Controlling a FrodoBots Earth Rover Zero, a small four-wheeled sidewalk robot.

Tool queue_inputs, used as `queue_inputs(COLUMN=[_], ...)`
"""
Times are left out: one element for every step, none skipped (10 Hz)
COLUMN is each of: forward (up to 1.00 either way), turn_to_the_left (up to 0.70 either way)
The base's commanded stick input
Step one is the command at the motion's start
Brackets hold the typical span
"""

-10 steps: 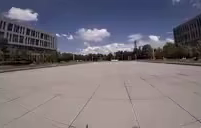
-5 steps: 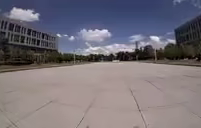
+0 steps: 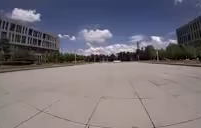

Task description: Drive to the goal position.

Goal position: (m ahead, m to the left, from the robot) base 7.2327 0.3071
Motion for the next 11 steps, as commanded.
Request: queue_inputs(forward=[0.7,0.7,0.7,0.7,0.7,0.7,0.7,0.7,0.7,0.7,0.7], turn_to_the_left=[-0.35,-0.35,-0.35,-0.31,-0.11,0.0,0.0,0.0,0.0,0.0,0.0])
